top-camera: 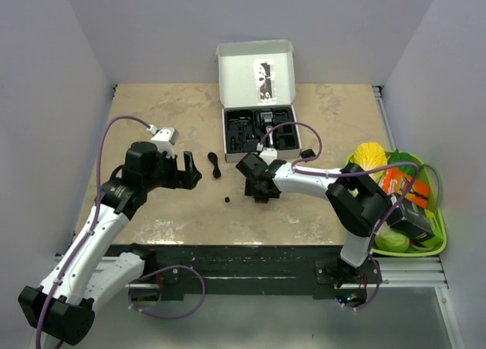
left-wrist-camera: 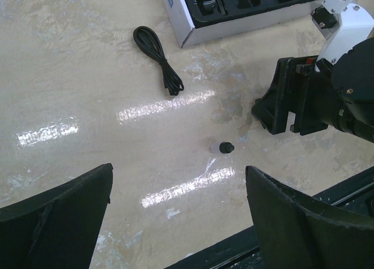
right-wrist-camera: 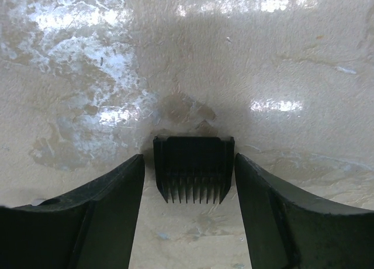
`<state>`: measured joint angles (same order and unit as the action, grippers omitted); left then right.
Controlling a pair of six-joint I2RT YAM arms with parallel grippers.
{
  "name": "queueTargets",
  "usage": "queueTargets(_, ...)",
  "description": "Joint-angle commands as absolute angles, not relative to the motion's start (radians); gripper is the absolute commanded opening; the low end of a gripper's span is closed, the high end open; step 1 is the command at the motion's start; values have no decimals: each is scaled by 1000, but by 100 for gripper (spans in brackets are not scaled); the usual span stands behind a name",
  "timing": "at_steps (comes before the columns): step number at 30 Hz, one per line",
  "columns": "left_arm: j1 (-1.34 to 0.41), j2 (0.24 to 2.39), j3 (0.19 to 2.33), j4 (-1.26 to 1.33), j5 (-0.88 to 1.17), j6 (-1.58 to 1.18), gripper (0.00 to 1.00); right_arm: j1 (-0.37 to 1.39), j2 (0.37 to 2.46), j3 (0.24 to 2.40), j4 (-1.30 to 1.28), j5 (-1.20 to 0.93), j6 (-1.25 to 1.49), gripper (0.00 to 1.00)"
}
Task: Sort the hair-cutting tools
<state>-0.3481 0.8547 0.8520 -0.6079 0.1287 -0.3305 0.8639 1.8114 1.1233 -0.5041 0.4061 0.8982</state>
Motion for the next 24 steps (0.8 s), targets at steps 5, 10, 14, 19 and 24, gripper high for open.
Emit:
queueTargets(5,-348,867,847,-574,147,-328,100,867,1807,1123,-480,439,922,54)
queueTargets(10,-348,867,845,-574,147,-328,100,868,1795,1117,-494,443,919,38)
queueTargets(14,-348,865,847,-577,146,-328,99,868,1763,1144,-529,475,898,35)
queueTargets(19,-348,865,856,-586,144,-327,100,868,1741,1322,-630,503,795,35)
queueTargets(24,-348,874,862,-588,143,-328,100,858,1821,1518,-733,543,641,36)
